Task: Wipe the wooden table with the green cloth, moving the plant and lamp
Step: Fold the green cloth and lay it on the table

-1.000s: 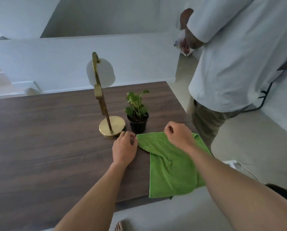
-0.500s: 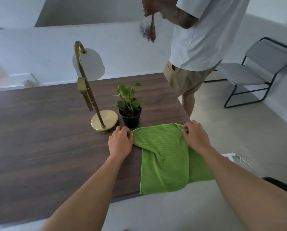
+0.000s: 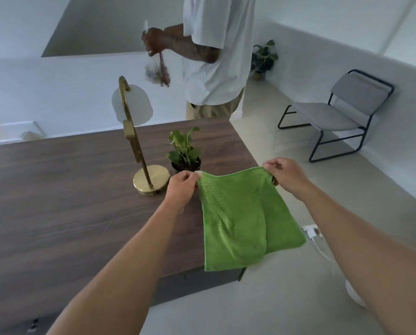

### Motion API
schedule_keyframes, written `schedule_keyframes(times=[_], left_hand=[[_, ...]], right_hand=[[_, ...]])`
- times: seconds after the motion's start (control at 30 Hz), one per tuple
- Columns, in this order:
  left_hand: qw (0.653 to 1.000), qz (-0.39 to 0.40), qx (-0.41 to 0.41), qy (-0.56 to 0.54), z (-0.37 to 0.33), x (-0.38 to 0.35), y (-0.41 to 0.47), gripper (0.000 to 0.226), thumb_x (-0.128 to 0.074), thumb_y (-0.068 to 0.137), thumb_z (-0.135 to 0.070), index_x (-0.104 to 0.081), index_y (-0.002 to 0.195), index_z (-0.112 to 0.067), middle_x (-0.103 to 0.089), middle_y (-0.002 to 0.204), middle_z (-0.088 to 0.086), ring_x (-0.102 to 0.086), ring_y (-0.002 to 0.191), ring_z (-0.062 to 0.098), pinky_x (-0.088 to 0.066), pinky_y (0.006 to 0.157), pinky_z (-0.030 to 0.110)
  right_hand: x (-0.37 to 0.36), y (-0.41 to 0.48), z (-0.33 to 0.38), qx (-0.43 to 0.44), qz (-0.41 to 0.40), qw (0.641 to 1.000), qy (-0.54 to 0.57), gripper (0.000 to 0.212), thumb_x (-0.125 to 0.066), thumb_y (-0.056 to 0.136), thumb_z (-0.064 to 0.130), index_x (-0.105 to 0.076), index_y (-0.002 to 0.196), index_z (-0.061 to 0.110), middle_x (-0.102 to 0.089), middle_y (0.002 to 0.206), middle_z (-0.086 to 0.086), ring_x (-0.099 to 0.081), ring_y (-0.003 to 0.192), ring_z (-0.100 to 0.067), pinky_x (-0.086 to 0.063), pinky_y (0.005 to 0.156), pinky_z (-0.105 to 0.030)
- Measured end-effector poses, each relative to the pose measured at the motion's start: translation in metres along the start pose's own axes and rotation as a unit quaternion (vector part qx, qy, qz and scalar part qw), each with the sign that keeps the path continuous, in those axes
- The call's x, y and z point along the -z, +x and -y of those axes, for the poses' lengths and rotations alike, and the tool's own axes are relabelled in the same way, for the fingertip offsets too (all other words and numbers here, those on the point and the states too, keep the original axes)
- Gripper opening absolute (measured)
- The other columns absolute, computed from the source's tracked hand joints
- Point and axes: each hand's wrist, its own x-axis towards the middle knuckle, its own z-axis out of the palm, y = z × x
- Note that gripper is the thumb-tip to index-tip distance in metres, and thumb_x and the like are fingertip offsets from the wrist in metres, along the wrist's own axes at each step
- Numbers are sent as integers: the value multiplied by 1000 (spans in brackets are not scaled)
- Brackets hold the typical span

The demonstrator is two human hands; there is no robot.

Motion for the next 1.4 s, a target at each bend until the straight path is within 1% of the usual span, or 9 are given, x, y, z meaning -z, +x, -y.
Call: schedule_keyframes(times=[0.1,0.23,0.4,0.7,0.9,1.07,1.23,1.3,1.4], left_hand=[[999,32,-32,-25,-23,-12,-20,23,-64,89,-27,-63,69,-15,-63,66,2,-57,63,15,-49,68,32],[993,71,-99,-9,-45,-26,-47,18,-63,93,-23,-67,81,-10,-66,66,0,-59,52,5,-49,60,20],[982,82,-166,29,-49,-29,-83,10,-68,89,-19,-70,86,-9,-71,70,1,-67,59,7,-53,61,20],[979,47,-196,36,-44,-4,-130,10,-74,85,-22,-68,86,-14,-73,74,2,-71,66,15,-59,68,29],[965,75,-240,71,-42,7,-151,11,-63,89,-18,-72,94,-17,-73,80,0,-68,74,14,-54,66,23],[965,131,-225,1,-46,9,-164,37,-38,87,9,-71,98,-5,-70,77,4,-70,72,15,-57,76,25],[970,152,-167,-85,-55,0,-179,17,-45,93,3,-55,101,-7,-70,87,12,-71,72,17,-56,68,25],[973,114,-201,17,-59,3,-175,24,-55,91,-8,-53,114,-16,-65,95,6,-66,77,12,-51,65,23],[934,106,-274,202,-64,8,-164,55,-65,85,-19,-46,136,-27,-45,112,4,-55,88,14,-49,77,27]], right_hand=[[-3,-19,27,-3,20,995,100,3,-67,91,25,-69,89,24,-71,90,-3,-65,76,-17,-53,67,-29],[-9,-45,55,11,28,990,140,3,-71,88,22,-71,87,25,-72,91,-4,-66,77,-16,-53,67,-26],[-16,-81,76,13,-7,980,201,9,-70,89,11,-69,84,19,-70,82,-1,-65,70,-10,-52,61,-18],[-34,-136,100,44,7,980,195,15,-68,90,9,-71,83,21,-73,81,2,-70,73,-12,-56,69,-23],[-29,-163,109,67,22,978,198,8,-75,85,16,-74,85,23,-75,85,1,-71,81,-13,-58,80,-26],[-13,-179,109,74,43,980,182,19,-74,84,7,-72,99,19,-73,97,-5,-68,95,-16,-52,96,-30],[13,-195,115,91,28,985,145,24,-66,87,-3,-71,105,13,-72,92,-4,-68,86,-11,-55,84,-19],[30,-198,118,89,24,985,144,22,-63,88,-5,-71,105,8,-71,90,-4,-69,78,-7,-55,75,-16],[55,-197,124,89,31,985,145,21,-62,89,-5,-71,94,13,-73,85,-1,-70,72,-6,-55,71,-16]])
